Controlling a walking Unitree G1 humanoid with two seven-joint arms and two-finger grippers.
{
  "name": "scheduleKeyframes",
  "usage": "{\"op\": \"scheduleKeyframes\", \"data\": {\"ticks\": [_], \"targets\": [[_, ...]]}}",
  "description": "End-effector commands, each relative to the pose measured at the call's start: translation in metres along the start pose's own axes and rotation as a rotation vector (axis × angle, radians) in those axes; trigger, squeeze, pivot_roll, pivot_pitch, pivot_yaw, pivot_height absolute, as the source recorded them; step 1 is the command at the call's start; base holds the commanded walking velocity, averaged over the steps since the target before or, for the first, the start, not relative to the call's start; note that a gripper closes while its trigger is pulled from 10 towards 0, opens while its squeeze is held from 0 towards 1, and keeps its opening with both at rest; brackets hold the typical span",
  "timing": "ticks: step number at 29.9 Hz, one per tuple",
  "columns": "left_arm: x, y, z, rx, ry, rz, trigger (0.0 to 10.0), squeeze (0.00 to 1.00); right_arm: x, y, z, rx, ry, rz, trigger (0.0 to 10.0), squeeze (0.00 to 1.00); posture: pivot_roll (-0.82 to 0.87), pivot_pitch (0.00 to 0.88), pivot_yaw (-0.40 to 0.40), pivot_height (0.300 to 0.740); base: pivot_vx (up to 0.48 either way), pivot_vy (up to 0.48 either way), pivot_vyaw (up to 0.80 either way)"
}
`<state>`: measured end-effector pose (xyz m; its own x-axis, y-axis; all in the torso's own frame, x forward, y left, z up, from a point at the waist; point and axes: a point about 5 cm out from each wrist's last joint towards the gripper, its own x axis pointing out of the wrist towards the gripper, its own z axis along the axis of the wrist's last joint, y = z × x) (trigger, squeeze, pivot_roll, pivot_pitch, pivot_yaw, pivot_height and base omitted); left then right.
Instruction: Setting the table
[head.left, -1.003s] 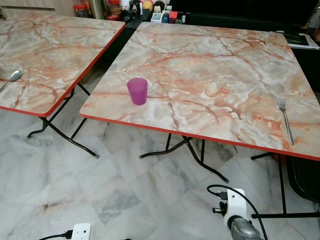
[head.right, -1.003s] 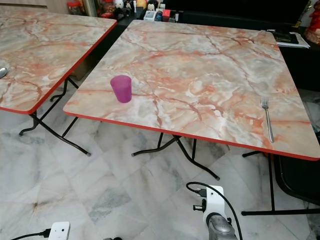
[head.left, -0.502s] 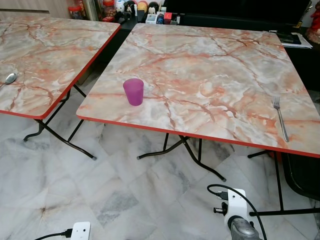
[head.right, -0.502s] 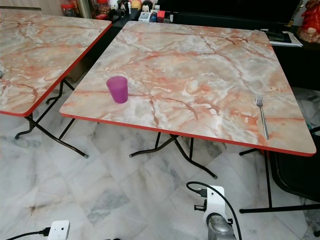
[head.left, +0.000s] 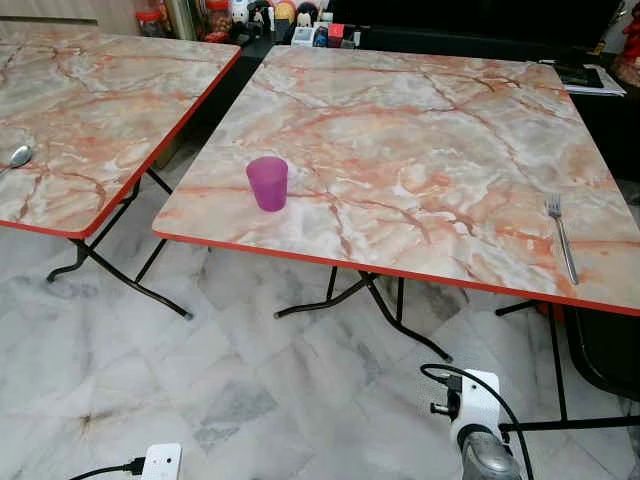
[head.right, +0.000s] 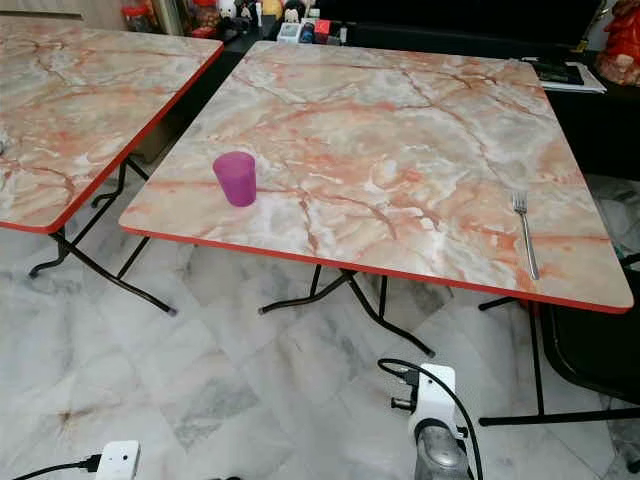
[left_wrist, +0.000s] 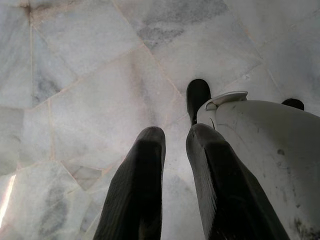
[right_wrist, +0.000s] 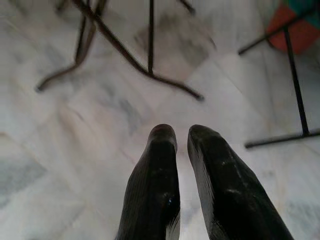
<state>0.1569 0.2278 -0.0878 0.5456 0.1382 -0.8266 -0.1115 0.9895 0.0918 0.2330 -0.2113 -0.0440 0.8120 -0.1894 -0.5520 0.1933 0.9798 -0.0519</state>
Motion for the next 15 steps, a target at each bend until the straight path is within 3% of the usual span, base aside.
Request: {"op": "scheduleKeyframes", "data": {"ticks": [1,8,15], "targets": [[-0.001,0.002,-0.008,-0.001,0.03,0.003,10.0,0.0,0.003,-0.018,0.018,0.019,-0.093,-0.023,10.0,0.0,-0.03,0.117,-0.006,0.736,0.0,0.0,0.0],[-0.001,0.002,-0.008,0.003,0.031,0.001,10.0,0.0,0.003,-0.021,0.028,0.009,-0.17,-0.019,10.0,0.0,-0.03,0.118,-0.003,0.736,0.0,0.0,0.0],[-0.001,0.002,-0.008,0.004,0.031,-0.001,10.0,0.0,-0.001,-0.036,0.015,0.012,-0.105,-0.03,10.0,0.0,-0.03,0.117,-0.002,0.736,0.0,0.0,0.0]]}}
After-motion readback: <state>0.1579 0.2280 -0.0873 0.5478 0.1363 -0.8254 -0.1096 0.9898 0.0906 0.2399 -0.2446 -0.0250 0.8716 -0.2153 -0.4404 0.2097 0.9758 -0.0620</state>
